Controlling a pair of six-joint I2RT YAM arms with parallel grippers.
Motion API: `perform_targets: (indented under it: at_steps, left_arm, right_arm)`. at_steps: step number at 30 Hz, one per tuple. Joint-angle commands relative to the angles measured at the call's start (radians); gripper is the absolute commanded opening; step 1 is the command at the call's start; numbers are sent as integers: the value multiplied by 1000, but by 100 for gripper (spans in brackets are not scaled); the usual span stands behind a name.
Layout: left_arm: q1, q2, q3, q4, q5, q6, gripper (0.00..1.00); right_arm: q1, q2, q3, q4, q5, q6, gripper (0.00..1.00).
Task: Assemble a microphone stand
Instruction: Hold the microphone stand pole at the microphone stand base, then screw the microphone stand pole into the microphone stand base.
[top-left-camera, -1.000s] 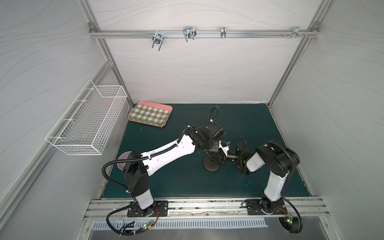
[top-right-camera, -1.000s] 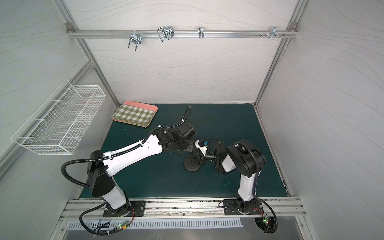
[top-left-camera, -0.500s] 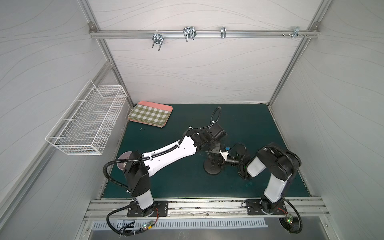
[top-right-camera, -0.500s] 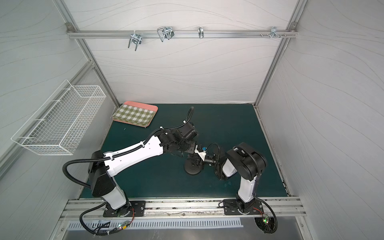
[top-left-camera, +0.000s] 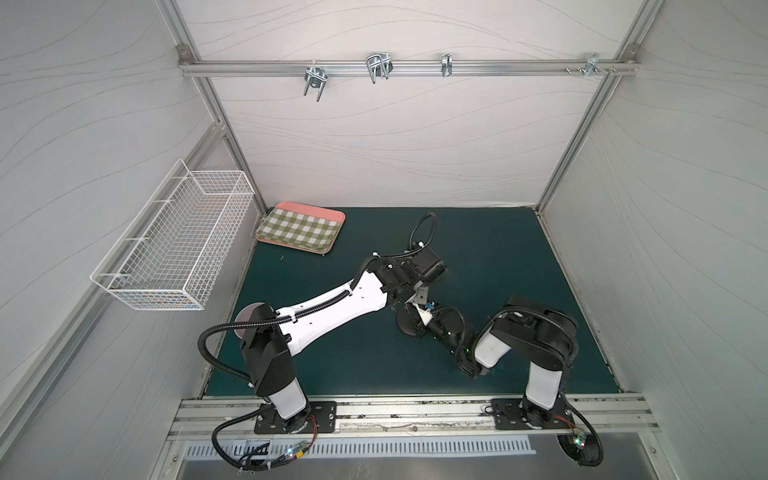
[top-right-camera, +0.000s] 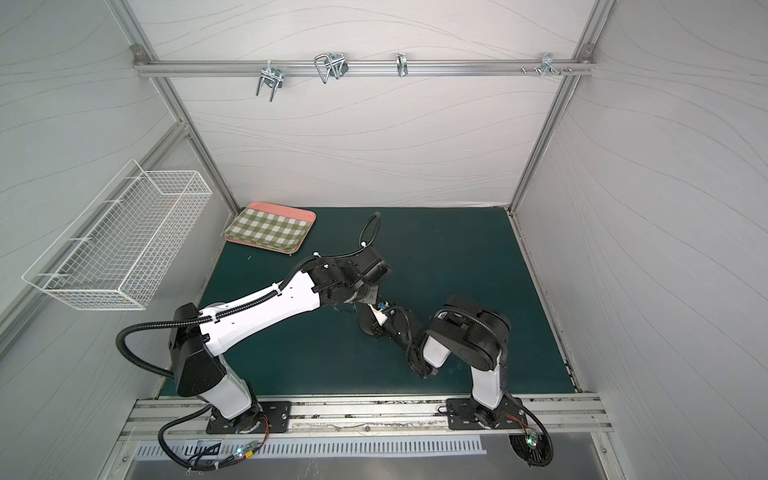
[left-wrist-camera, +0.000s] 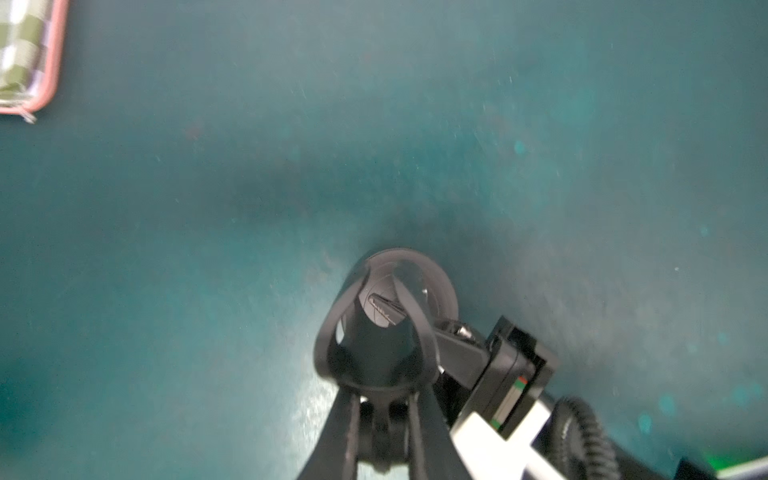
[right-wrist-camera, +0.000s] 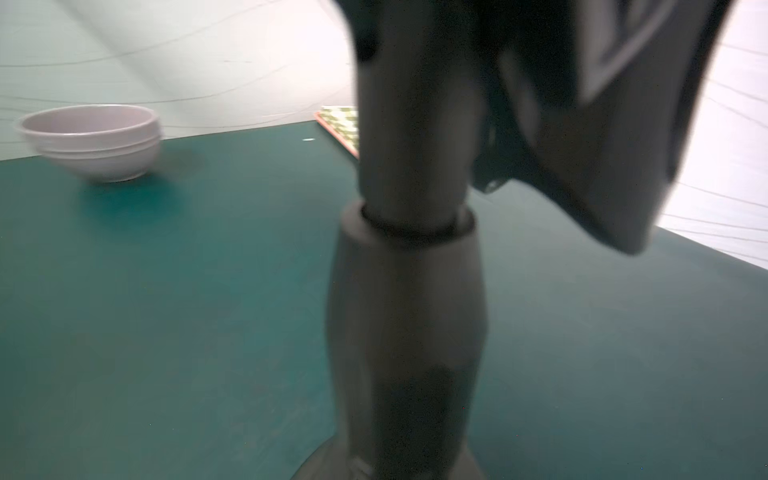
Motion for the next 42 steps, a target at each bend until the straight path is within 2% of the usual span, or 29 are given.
perform_targets:
  at_steps: [1, 3, 5, 9, 14, 16, 19, 21, 23, 26, 30, 35, 42]
  left_arm:
    - [-32, 23, 3, 146, 82, 5, 6]
    - [-27, 27, 9, 151, 89, 22, 6]
    - [-24, 31, 15, 154, 92, 44, 6]
    - [-16, 31, 15, 151, 109, 84, 6]
    - [-8, 29, 7, 149, 124, 104, 6]
    - [-8, 31, 9, 148, 130, 113, 5]
    - [-8, 34, 17, 144, 130, 123, 5]
    - [-8, 39, 25, 139, 131, 134, 5]
    - [-8, 48, 37, 124, 130, 150, 5]
    - [-8, 61, 53, 106, 126, 167, 5]
    - [-8, 70, 60, 106, 121, 170, 5]
    - [-8, 72, 62, 111, 120, 169, 5]
    - [-10, 40, 50, 155, 133, 159, 5]
  right_arm:
    - [23, 30, 36, -49, -31, -87, 36]
    - [13, 12, 2, -49, -127, -127, 49]
    - [-37, -27, -50, -52, -296, -142, 55]
    - [-256, -101, -116, -54, -703, 2, 59]
    - [-472, -81, -49, -55, -1146, 168, 60]
    - [-505, -50, -5, -55, -1264, 213, 59]
    - [-525, -15, 37, -55, -1349, 224, 58]
    - [-542, 7, 66, -54, -1401, 253, 54]
    - [-554, 23, 86, -54, -1429, 270, 46]
    - [-549, 45, 92, -54, -1416, 263, 25]
    - [-493, 47, 64, -55, -1275, 190, 14]
    - [-410, 36, 8, -55, -1052, 82, 13]
    - [-420, -25, -26, -55, -916, 33, 12]
